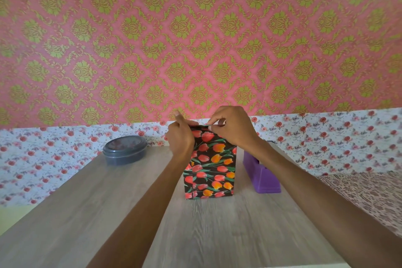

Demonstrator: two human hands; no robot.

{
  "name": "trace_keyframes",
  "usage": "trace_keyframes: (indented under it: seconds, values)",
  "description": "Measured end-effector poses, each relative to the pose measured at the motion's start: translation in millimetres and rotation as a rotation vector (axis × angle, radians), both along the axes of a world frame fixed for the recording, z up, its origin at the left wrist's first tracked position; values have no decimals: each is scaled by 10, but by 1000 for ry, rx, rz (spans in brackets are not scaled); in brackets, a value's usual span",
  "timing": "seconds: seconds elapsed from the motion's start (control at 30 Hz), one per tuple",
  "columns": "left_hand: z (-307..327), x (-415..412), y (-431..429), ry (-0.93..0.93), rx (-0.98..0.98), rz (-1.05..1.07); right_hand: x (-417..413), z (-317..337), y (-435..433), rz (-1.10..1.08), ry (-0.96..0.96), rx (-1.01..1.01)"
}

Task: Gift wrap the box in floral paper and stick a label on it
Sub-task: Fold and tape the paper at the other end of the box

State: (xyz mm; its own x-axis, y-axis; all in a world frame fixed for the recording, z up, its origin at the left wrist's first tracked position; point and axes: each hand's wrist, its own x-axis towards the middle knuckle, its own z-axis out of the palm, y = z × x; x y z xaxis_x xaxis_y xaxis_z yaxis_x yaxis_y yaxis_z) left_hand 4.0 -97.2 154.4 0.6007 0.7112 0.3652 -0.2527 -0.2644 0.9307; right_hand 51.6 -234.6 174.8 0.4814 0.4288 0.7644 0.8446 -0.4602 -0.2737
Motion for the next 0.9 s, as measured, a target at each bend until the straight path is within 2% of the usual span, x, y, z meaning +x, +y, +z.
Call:
trace_keyframes:
  seconds: [0.13, 0.27, 0.47, 0.57, 0.67, 0.77, 0.9]
  values:
    - [-8, 78, -2, -13, -28, 9, 17, -16, -14, -12, -58, -66]
    - [1, 83, 3, 29, -25, -7, 70, -1, 8, 5, -29, -138]
    - [1, 43, 57, 115, -79, -154, -1, 43, -23, 59, -2, -291]
    - [21, 61, 72, 112, -129, -154, -59, 26, -69, 72, -15, -377]
    - [28, 94, 73, 95, -157, -202, -45, -36, -100, 5, -34, -319]
    - [0, 97, 111, 93, -179, -357, -28, -114, -53, -75, -71, -236]
    - [-55, 17, 222, 219, -152, -502, -54, -216, 22, -143, -165, -164]
